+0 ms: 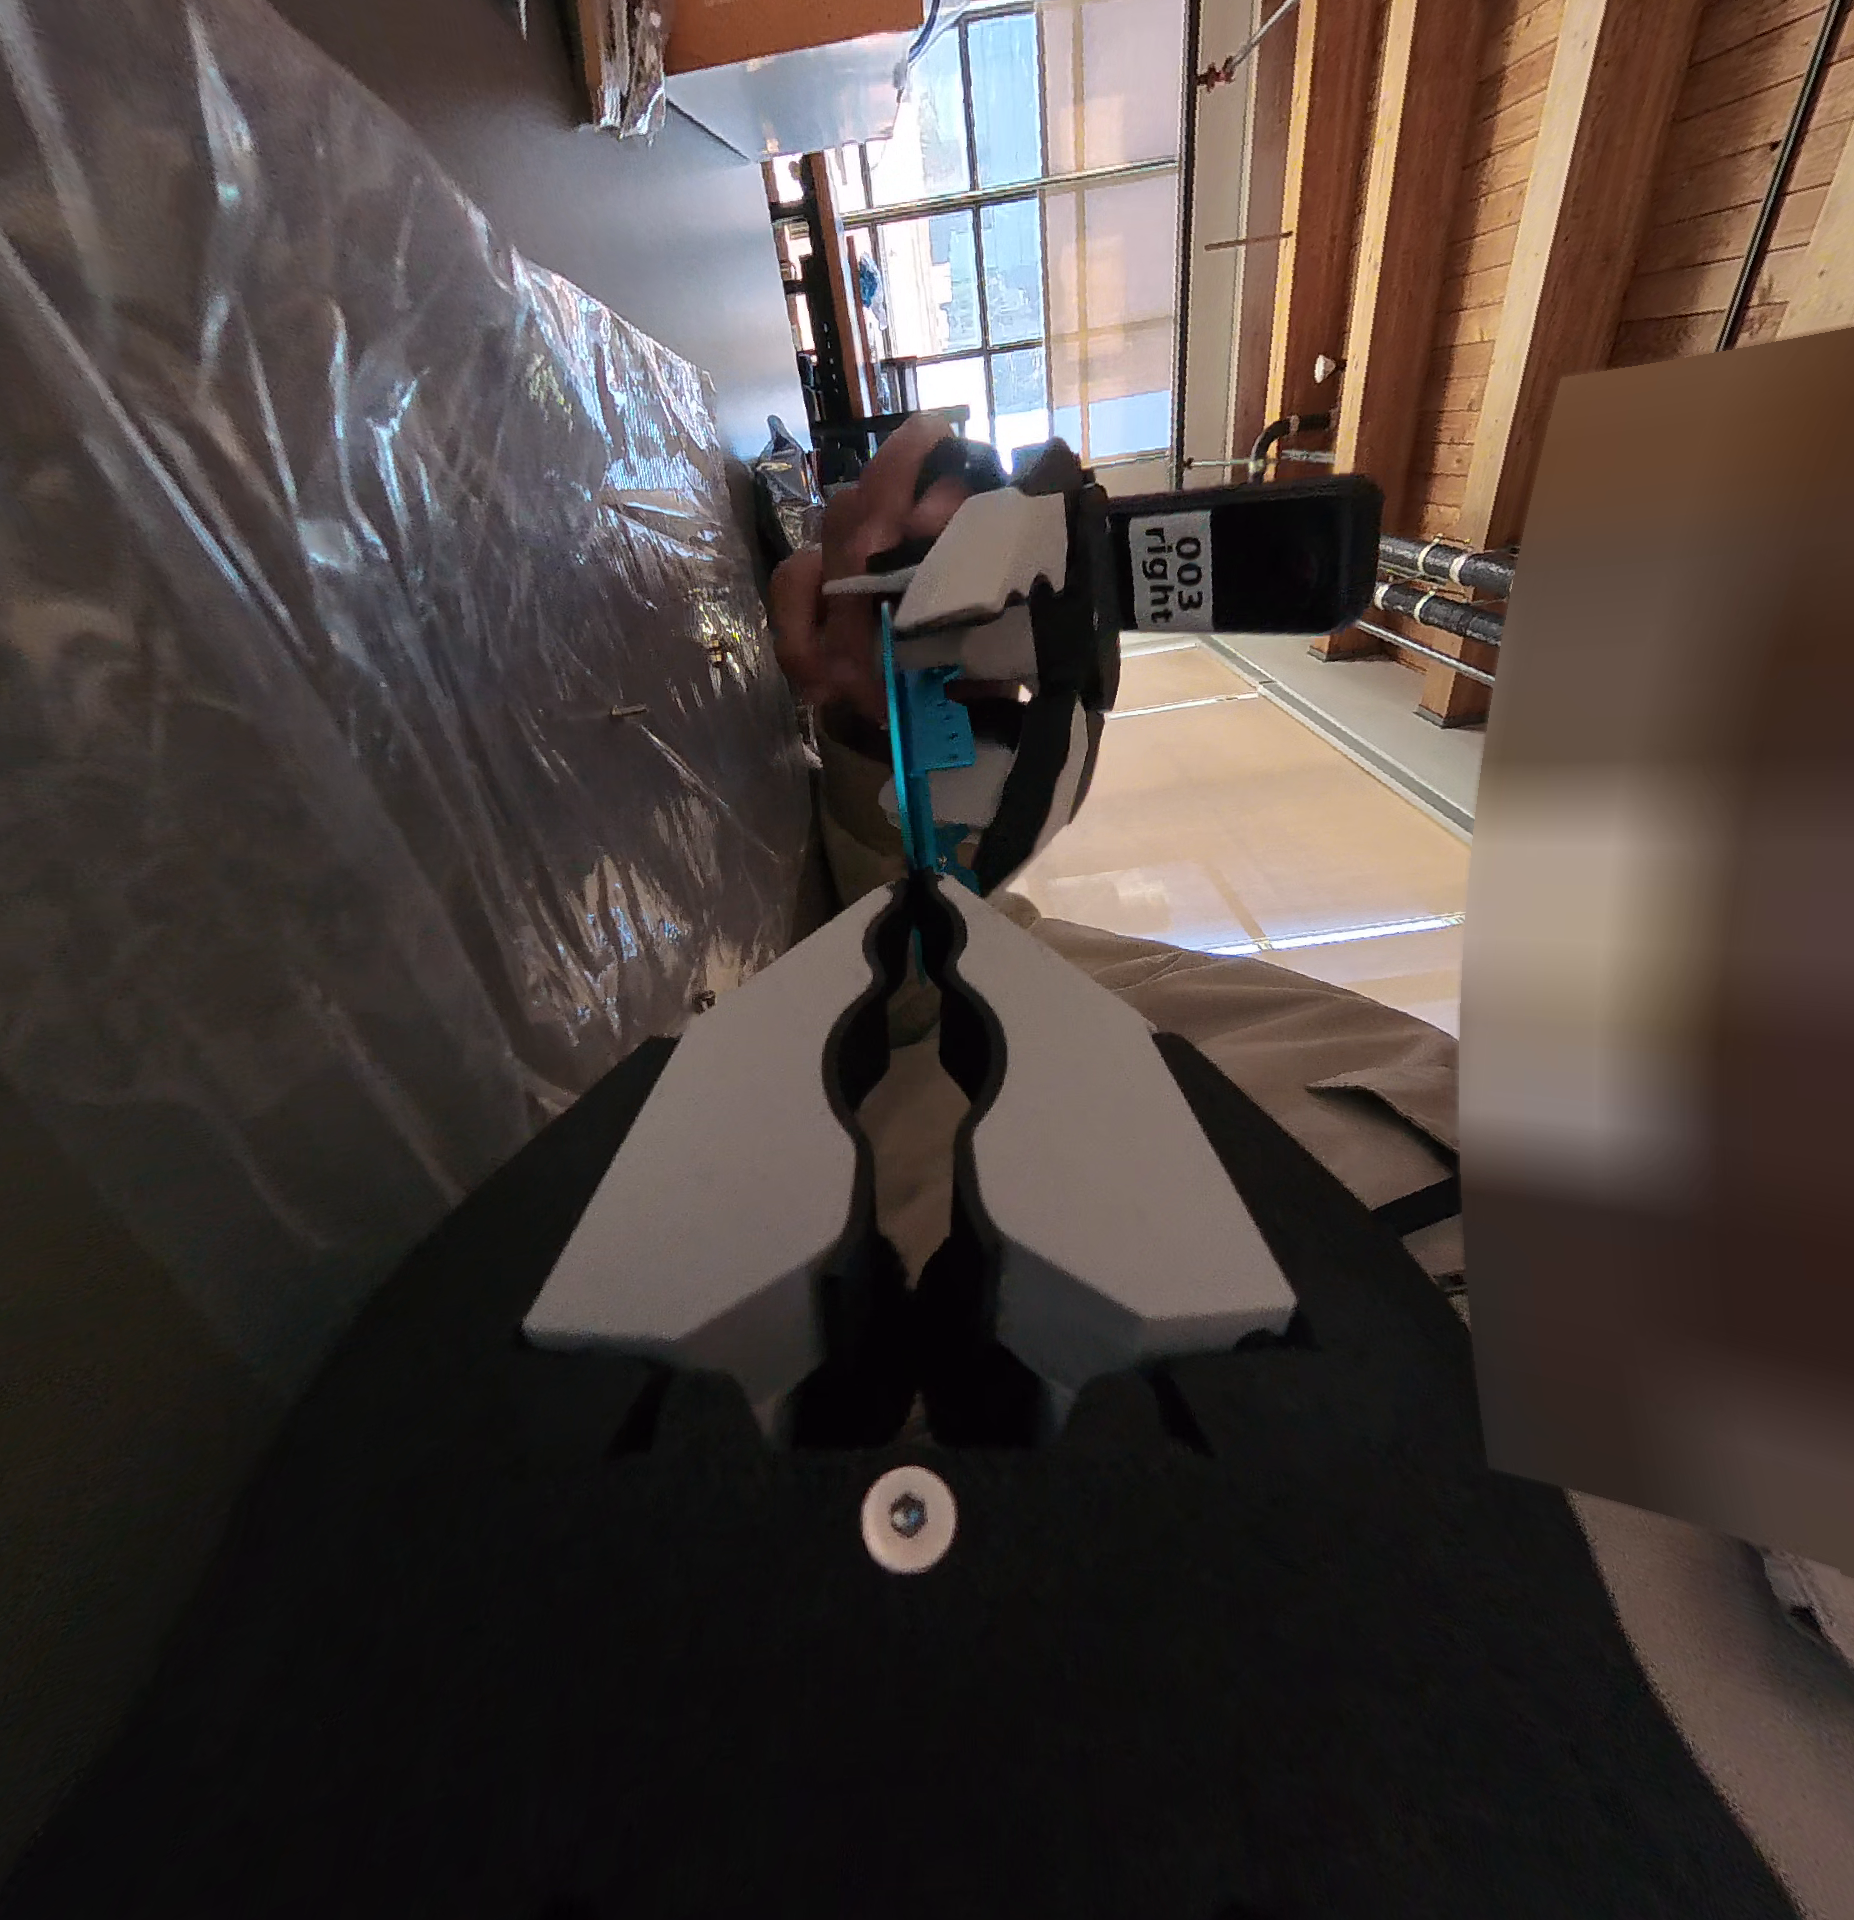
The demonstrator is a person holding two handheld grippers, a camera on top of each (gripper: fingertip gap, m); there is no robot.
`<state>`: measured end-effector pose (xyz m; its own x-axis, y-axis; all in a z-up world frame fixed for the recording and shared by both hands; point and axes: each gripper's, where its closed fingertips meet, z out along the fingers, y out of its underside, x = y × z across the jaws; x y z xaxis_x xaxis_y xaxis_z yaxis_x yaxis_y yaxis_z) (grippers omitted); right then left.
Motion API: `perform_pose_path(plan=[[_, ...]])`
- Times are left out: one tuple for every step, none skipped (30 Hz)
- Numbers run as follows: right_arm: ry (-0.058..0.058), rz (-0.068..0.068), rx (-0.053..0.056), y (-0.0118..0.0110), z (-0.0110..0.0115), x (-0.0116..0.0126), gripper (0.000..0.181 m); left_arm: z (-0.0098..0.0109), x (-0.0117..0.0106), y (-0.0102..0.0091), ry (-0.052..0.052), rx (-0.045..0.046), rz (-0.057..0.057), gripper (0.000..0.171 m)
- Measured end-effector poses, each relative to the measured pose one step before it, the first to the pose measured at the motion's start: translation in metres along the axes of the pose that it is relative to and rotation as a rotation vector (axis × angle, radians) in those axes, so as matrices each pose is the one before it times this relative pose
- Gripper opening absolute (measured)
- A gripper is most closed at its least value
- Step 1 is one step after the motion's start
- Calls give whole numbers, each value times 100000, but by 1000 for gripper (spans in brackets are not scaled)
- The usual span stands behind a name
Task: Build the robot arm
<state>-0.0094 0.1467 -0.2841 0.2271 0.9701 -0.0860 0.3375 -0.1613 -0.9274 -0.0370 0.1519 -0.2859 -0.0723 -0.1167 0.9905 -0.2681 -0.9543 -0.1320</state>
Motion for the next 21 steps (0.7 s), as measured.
perform_pose_path(plan=[[1935, -1790, -729, 73, 113, 186, 59, 50, -14, 77, -40, -492, -49, 0], [868, -1706, -154, -93, 17, -29, 52, 33, 53, 30, 456, -139, -142, 0], [1870, -764, -1000, 20, -59, 172, 45, 28, 22, 8, 230, 59, -126, 0], [1221, -502, -1515, 109, -16, 130, 45, 14, -24, -27, -156, 196, 23, 0], [685, -161, -716, 39, -8, 37, 45, 0, -8, -48, -13, 311, 94, 0], [927, -606, 210, -87, -26, 50, 45, 4, 50, -25, 272, 176, 118, 0], [958, -507, -127, -70, -32, 40, 45, 5, 41, -10, 251, 59, 55, 0], [1321, 102, -815, -12, 2, 115, 45, 0, -2, -65, 21, 461, -52, 0], [1370, 523, -986, 19, 46, 117, 45, -12, -23, -56, -103, 419, 11, 0], [-188, 274, -670, 37, 49, -124, 45, 2, -11, 13, -159, -127, 107, 0], [686, -122, -645, 59, -4, 35, 45, -7, -33, -19, -250, 165, 143, 0], [793, -166, -521, 46, -29, 85, 44, 15, -24, -18, -283, 256, 248, 0], [1, 129, -422, 24, -4, -21, 44, 9, -8, -4, -162, -21, 209, 0], [349, 206, -189, -19, -11, 38, 44, -2, 9, -28, 112, 158, -59, 0], [711, 167, -111, -51, -10, 47, 45, -21, 24, -52, 259, 339, -236, 0], [396, 474, -536, -2, 26, -20, 44, -7, -8, 16, 85, -82, -136, 0], [113, 330, -470, 32, 56, -9, 45, -11, -26, 5, -179, -16, 20, 0], [627, 33, -89, 9, 23, 75, 45, -23, -16, -52, -90, 399, -63, 0], [353, -378, 406, -41, -4, 36, 44, -17, 6, -28, 175, 127, -166, 0], [-177, 270, 223, -27, -13, -2, 44, -10, 28, 5, 270, -87, -165, 0], [1, 556, 59, -26, -3, 25, 44, -1, 8, -14, 171, 144, -187, 0]])
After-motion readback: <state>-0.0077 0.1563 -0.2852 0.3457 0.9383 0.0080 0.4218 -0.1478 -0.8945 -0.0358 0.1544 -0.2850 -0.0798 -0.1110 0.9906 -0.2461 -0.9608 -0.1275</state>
